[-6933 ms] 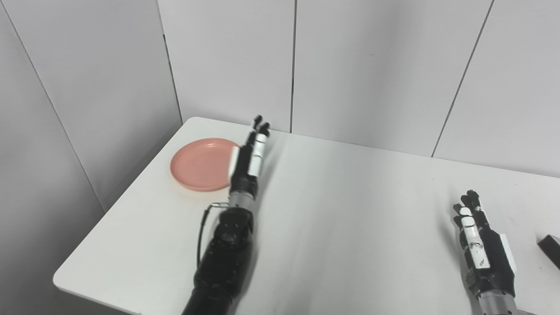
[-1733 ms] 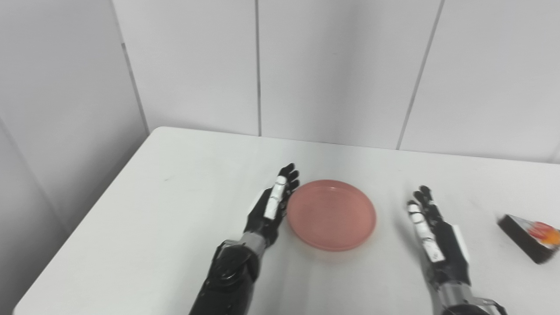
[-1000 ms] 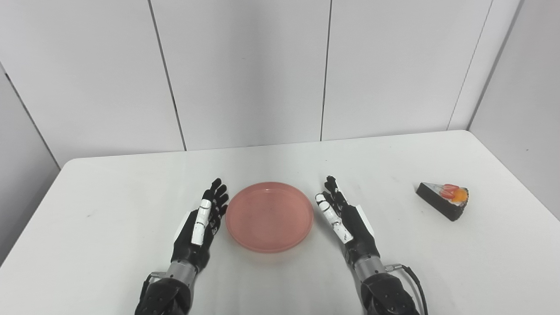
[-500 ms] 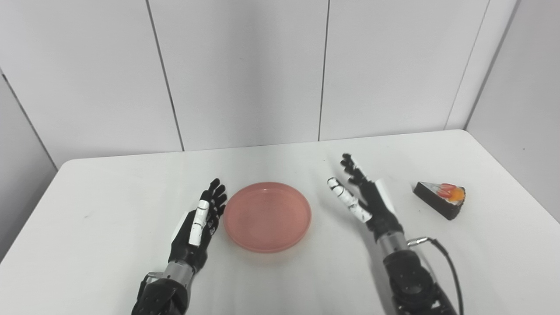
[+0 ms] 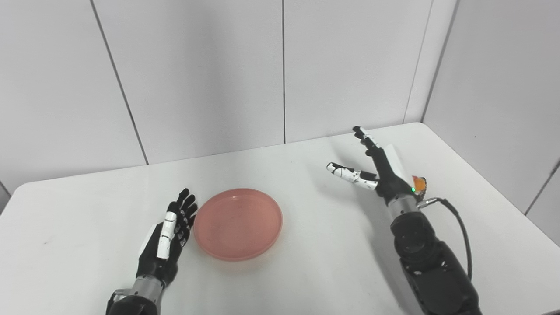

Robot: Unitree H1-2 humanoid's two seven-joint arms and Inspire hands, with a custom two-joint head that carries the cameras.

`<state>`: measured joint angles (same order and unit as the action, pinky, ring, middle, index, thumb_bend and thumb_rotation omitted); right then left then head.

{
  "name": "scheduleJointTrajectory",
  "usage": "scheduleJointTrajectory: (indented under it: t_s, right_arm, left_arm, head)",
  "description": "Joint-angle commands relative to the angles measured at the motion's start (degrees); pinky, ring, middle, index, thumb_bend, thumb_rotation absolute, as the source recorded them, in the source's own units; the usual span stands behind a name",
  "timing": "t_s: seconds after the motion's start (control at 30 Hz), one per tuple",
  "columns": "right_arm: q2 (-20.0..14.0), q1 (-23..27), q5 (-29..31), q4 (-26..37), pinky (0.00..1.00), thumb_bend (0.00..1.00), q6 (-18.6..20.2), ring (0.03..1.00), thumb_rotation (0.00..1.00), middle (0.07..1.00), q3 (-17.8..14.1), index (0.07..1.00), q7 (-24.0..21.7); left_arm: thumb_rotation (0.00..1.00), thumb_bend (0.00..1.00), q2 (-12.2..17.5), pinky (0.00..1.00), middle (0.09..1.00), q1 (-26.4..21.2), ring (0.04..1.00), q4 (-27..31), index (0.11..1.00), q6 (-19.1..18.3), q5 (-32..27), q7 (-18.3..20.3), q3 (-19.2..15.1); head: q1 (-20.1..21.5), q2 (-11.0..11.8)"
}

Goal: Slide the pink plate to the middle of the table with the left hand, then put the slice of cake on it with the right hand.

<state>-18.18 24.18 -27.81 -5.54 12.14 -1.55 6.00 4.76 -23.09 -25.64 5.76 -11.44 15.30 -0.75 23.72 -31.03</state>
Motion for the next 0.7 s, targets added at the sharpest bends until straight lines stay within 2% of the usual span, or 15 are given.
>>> scheduleJointTrajectory:
  t_s: [0.0, 0.17, 0.27, 0.4, 0.53, 0.67]
  right_arm:
    - [-2.2, 2.7, -2.1, 2.7, 0.81, 0.70, 3.1, 0.869, 0.50, 0.880, 0.2, 0.884, -0.8]
    - [-5.1, 3.2, -5.4, 4.2, 0.76, 0.73, 9.3, 0.850, 0.44, 0.877, 1.4, 0.872, -3.9]
    - [-6.3, 3.4, -7.1, 4.6, 0.74, 0.75, 12.3, 0.846, 0.43, 0.877, 1.8, 0.869, -4.9]
    - [-7.8, 3.5, -8.1, 4.9, 0.72, 0.78, 14.3, 0.840, 0.43, 0.874, 1.3, 0.872, -6.7]
    - [-7.4, 3.5, -11.0, 4.6, 0.71, 0.81, 14.8, 0.839, 0.45, 0.876, -1.7, 0.880, -10.3]
    - [-5.2, 3.6, -18.4, 4.3, 0.70, 0.88, 14.8, 0.818, 0.57, 0.855, -5.8, 0.862, -14.1]
  left_arm:
    - [1.00, 0.71, 1.0, 1.00, 1.000, 0.3, 1.000, -2.6, 1.000, 3.5, -0.9, 0.7, -1.3]
    - [1.00, 0.69, 1.0, 1.00, 1.000, -0.3, 1.000, -4.7, 1.000, 5.6, -1.4, 1.3, -2.5]
    - [1.00, 0.69, 1.6, 1.00, 1.000, -0.9, 1.000, -6.4, 1.000, 6.6, -2.1, 2.4, -2.6]
    - [1.00, 0.72, 2.3, 1.00, 1.000, -1.6, 1.000, -8.1, 1.000, 7.2, -1.9, 3.6, -2.5]
    - [1.00, 0.72, 2.6, 1.00, 1.000, -1.7, 1.000, -8.0, 1.000, 6.2, -2.3, 3.9, -2.6]
    - [1.00, 0.71, 2.8, 1.00, 1.000, -1.8, 1.000, -8.5, 1.000, 6.5, -2.9, 4.6, -2.9]
  head:
    - [0.0, 0.0]
    - [2.3, 0.3]
    - [3.5, 0.4]
    - [4.7, 0.6]
    - [5.3, 0.5]
    - [5.4, 0.5]
